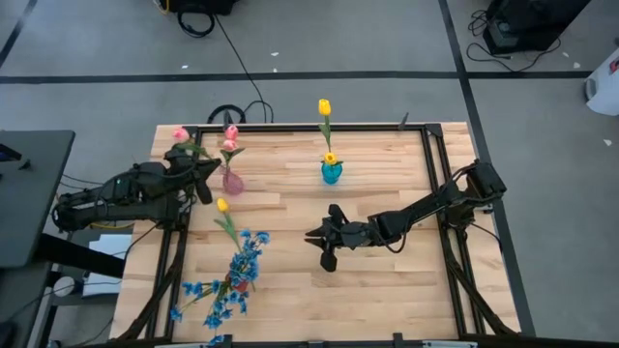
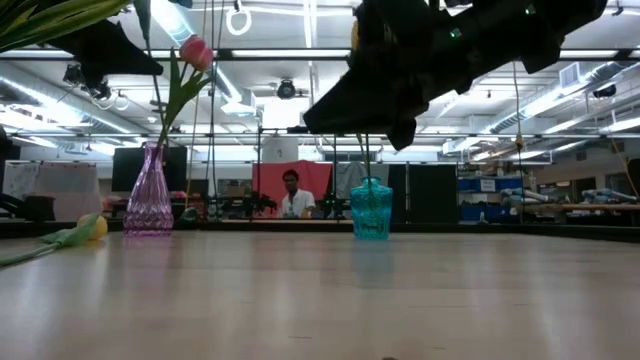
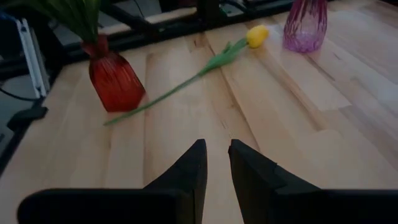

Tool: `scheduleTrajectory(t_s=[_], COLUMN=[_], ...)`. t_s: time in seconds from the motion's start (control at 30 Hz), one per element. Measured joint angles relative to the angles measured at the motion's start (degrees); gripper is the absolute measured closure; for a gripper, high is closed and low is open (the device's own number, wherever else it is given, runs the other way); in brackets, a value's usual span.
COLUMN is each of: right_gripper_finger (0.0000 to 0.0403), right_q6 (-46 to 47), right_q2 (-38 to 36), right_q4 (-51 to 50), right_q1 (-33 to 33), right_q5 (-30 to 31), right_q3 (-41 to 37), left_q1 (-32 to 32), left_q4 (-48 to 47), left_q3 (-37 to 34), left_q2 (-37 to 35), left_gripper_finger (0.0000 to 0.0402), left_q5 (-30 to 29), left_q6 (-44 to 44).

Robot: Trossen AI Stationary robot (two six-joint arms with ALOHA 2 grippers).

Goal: Sort flowers into vase by color
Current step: Put the pink tulip into the violet vase

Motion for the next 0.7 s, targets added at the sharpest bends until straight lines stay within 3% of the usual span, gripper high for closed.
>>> scheduleTrajectory(t_s=[0.13, 0.33, 0.5, 0.7], right_gripper_finger=[0.0320, 0.0321, 0.0321, 0.0324], right_q6=[-0.2, -1.2, -1.7, -1.7], right_q2=[0.0, 0.0, 0.0, 0.0], right_q4=[-2.7, -3.2, -3.0, -2.8], right_q1=[-1.4, -4.7, -7.4, -9.2], right_q5=[-1.6, -4.7, -6.8, -9.4], right_q3=[0.0, 0.0, 0.0, 0.0], left_q1=[0.0, 0.0, 0.0, 0.0], left_q4=[-5.5, -14.8, -14.5, -10.1], left_q3=[5.8, 13.7, 13.4, 10.4], left_q2=[1.7, 4.7, 4.9, 4.9], left_gripper_finger=[0.0391, 0.0391, 0.0391, 0.0391], left_q5=[4.5, 1.4, -5.1, -5.6], left_q6=[-2.0, -2.4, -0.6, 1.1])
